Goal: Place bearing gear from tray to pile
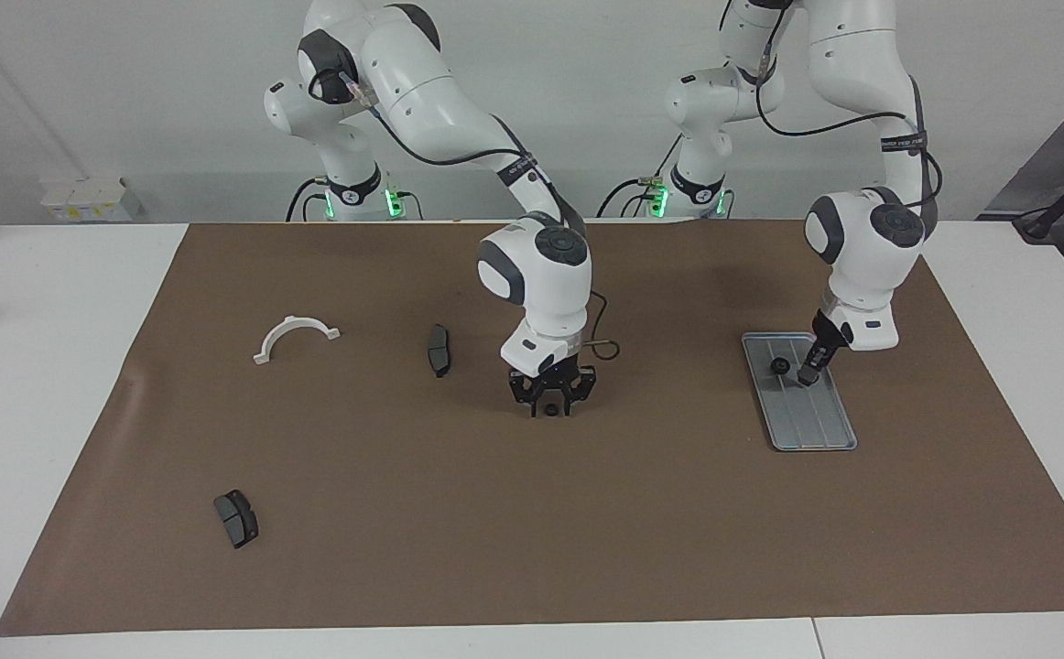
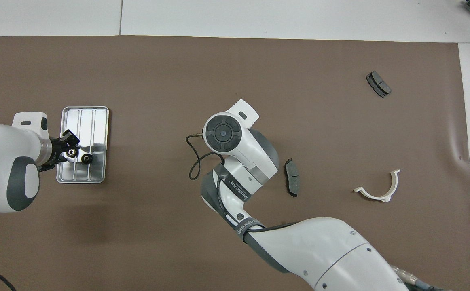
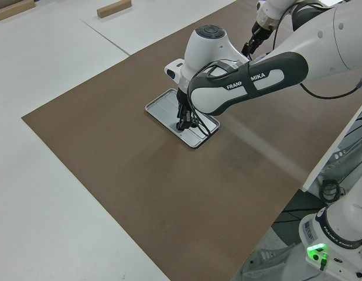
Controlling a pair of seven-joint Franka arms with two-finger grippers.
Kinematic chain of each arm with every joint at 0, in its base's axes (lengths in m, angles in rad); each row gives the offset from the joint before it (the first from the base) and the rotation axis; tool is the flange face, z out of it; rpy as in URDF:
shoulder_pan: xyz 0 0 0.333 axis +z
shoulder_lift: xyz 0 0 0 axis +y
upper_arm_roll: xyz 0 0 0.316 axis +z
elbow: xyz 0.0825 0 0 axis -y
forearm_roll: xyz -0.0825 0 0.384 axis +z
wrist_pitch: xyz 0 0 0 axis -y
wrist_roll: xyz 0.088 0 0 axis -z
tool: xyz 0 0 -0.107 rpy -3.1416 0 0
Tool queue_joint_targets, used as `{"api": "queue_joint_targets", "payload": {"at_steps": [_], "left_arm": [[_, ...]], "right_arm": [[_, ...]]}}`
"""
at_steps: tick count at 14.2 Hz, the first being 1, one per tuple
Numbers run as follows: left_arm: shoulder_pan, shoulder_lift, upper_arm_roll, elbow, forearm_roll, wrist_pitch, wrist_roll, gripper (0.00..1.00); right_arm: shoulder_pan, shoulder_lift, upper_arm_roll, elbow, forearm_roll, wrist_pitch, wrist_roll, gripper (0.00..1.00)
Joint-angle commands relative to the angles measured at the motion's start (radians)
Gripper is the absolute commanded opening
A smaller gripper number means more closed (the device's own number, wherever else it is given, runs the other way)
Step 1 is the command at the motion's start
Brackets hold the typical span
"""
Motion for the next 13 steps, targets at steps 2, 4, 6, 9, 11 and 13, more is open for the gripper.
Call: {"api": "queue_joint_targets", "payload": {"at_steps": [2, 4, 6, 9, 11, 13], "left_arm": [[0.006, -0.018, -0.002, -0.041, -0.006, 0.034, -0.009, 0.47], [0.006, -0.013, -0.002, -0.045, -0.006, 0.056, -0.009, 0.4], [0.008, -0.012, -0.002, -0.055, -0.006, 0.063, -0.006, 0.38], [0.008, -0.01, -0.002, -0.063, -0.006, 0.082, -0.006, 0.27], [0.006, -0.01, -0.002, -0.057, -0.006, 0.076, 0.003, 0.0], [-0.006, -0.013, -0.002, -0.023, -0.005, 0.044, 0.023, 0.0]], "right_arm": [[0.003, -0.032, 0.004, -0.065, 0.012, 0.039, 0.023, 0.4], [0.003, -0.032, 0.004, -0.061, 0.012, 0.035, 0.023, 0.34], [0.003, -0.032, 0.004, -0.059, 0.012, 0.035, 0.023, 0.21], [-0.003, -0.032, 0.004, -0.053, 0.012, 0.031, 0.023, 0.09], [-0.015, -0.034, 0.002, -0.036, 0.005, 0.03, 0.018, 0.04], [-0.049, -0.037, -0.007, -0.007, 0.0, -0.001, -0.008, 0.0]]}}
